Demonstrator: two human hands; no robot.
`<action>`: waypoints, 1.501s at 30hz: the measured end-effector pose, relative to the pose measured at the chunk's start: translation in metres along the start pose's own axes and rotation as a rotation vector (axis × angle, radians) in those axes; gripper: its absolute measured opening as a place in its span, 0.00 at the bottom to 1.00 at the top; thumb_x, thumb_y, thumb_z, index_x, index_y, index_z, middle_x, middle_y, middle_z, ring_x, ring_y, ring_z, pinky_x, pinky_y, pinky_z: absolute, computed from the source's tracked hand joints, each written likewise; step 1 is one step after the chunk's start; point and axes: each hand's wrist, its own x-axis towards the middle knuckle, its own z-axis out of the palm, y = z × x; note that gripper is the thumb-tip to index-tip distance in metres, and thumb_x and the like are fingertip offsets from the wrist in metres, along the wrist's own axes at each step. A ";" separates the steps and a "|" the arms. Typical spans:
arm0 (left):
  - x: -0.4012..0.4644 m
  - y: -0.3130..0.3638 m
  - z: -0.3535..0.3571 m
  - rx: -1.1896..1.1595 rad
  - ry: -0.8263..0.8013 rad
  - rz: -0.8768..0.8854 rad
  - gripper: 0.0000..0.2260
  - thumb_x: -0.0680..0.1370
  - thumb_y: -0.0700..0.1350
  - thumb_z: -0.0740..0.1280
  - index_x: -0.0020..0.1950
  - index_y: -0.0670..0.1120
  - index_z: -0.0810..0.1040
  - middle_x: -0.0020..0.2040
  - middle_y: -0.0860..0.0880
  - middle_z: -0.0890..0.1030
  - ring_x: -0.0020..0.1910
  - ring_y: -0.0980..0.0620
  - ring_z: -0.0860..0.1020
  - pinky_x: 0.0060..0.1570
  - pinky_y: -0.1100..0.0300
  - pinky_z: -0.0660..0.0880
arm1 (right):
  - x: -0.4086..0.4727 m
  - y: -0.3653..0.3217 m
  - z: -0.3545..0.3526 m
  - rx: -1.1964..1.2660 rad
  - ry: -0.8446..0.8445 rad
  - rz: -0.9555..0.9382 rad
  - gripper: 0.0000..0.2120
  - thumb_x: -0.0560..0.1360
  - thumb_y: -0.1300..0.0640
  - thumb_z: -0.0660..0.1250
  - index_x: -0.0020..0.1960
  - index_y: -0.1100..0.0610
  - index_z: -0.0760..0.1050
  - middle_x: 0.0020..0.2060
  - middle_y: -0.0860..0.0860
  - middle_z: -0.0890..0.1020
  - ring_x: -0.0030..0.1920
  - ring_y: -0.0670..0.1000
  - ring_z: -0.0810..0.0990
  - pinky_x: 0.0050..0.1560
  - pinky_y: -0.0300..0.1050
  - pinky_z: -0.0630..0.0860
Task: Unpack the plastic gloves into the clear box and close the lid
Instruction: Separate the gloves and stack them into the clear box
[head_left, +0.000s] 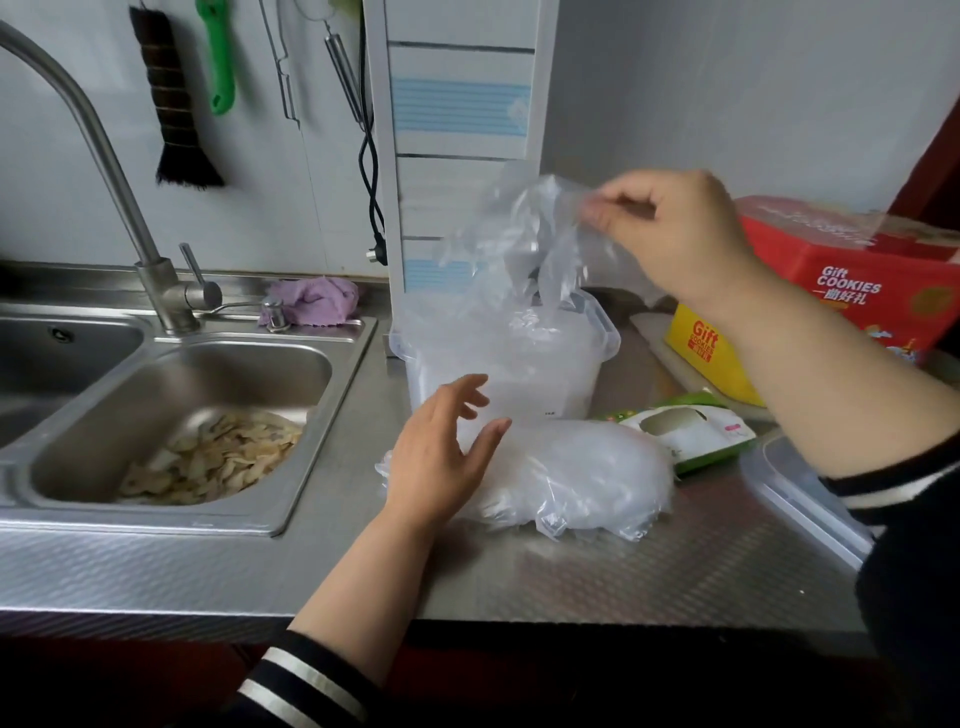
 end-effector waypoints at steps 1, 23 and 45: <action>0.000 -0.002 0.000 0.012 -0.036 0.037 0.20 0.75 0.57 0.67 0.64 0.51 0.73 0.50 0.59 0.78 0.48 0.61 0.75 0.48 0.68 0.70 | 0.012 -0.001 -0.001 -0.016 0.028 -0.004 0.09 0.76 0.51 0.69 0.52 0.53 0.83 0.40 0.43 0.82 0.42 0.41 0.78 0.47 0.37 0.72; 0.002 -0.016 0.012 0.110 -0.087 0.239 0.10 0.76 0.51 0.65 0.43 0.49 0.83 0.43 0.57 0.82 0.42 0.53 0.77 0.41 0.57 0.75 | 0.021 0.069 0.101 -0.420 -0.824 0.219 0.16 0.77 0.47 0.66 0.48 0.62 0.79 0.41 0.55 0.79 0.40 0.51 0.73 0.41 0.45 0.67; -0.002 0.004 -0.003 -0.117 0.163 0.007 0.16 0.79 0.53 0.61 0.62 0.46 0.76 0.55 0.58 0.77 0.52 0.66 0.75 0.51 0.74 0.69 | -0.070 0.009 0.033 -0.167 -0.384 -0.088 0.05 0.75 0.52 0.69 0.47 0.50 0.83 0.46 0.43 0.82 0.49 0.46 0.78 0.53 0.50 0.75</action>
